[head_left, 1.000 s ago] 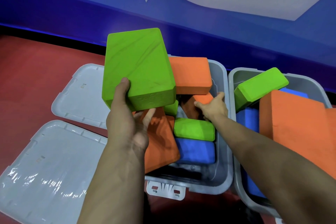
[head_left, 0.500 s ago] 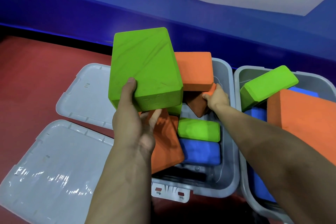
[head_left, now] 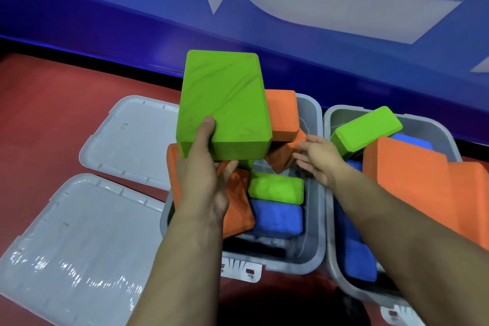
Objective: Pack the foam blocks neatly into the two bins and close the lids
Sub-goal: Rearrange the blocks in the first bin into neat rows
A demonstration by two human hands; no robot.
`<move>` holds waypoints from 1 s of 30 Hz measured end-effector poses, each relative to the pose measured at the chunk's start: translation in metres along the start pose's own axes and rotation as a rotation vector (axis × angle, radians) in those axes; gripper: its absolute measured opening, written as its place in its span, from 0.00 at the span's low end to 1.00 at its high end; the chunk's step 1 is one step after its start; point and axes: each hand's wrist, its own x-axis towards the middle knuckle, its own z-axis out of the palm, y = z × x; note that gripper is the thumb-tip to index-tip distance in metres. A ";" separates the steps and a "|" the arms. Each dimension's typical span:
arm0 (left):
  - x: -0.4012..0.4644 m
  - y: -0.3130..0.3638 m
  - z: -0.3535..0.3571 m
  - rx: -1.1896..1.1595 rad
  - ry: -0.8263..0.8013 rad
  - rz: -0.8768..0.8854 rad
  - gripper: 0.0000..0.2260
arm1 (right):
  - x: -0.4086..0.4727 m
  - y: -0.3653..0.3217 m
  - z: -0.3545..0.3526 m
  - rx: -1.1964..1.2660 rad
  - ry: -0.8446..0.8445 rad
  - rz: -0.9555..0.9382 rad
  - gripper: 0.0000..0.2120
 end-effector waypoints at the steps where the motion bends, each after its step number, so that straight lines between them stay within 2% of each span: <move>1: -0.004 -0.001 0.001 0.001 0.002 -0.014 0.12 | -0.021 -0.008 0.003 0.093 -0.047 0.021 0.22; 4: -0.018 -0.007 0.007 0.014 -0.032 -0.079 0.08 | -0.081 -0.022 0.012 0.270 -0.184 0.043 0.18; 8: -0.031 -0.022 0.010 0.023 -0.075 -0.168 0.14 | -0.131 -0.024 0.019 0.347 -0.273 0.029 0.15; 10: -0.033 -0.027 0.010 0.003 -0.076 -0.206 0.16 | -0.141 -0.028 0.020 0.327 -0.255 0.031 0.18; 13: -0.036 -0.030 0.011 0.011 -0.100 -0.232 0.19 | -0.148 -0.031 0.016 0.245 -0.283 0.028 0.26; 16: -0.037 -0.029 0.015 0.114 -0.155 -0.187 0.20 | -0.151 -0.031 0.012 0.166 -0.297 0.015 0.29; 18: -0.035 -0.028 0.019 0.199 -0.144 -0.092 0.22 | -0.151 -0.033 0.009 0.097 -0.234 -0.080 0.33; 19: -0.034 -0.027 0.020 0.248 -0.133 -0.043 0.24 | -0.150 -0.034 0.007 0.019 -0.195 -0.166 0.39; 20: -0.033 -0.026 0.021 0.298 -0.138 -0.004 0.26 | -0.149 -0.036 0.004 -0.087 -0.154 -0.263 0.46; 22: -0.032 -0.023 0.022 0.381 -0.173 0.031 0.26 | -0.144 -0.036 -0.002 -0.396 -0.096 -0.408 0.50; 23: -0.031 -0.021 0.022 0.412 -0.185 0.040 0.24 | -0.143 -0.037 -0.006 -0.522 -0.084 -0.442 0.49; 25: -0.029 -0.019 0.019 0.471 -0.214 0.053 0.21 | -0.140 -0.037 -0.013 -0.576 -0.057 -0.457 0.44; 28: -0.026 -0.018 0.018 0.533 -0.282 0.079 0.23 | -0.134 -0.041 -0.021 -0.345 -0.035 -0.417 0.34; 30: -0.026 -0.019 0.021 0.541 -0.311 0.066 0.17 | -0.127 -0.041 -0.026 -0.257 0.023 -0.382 0.33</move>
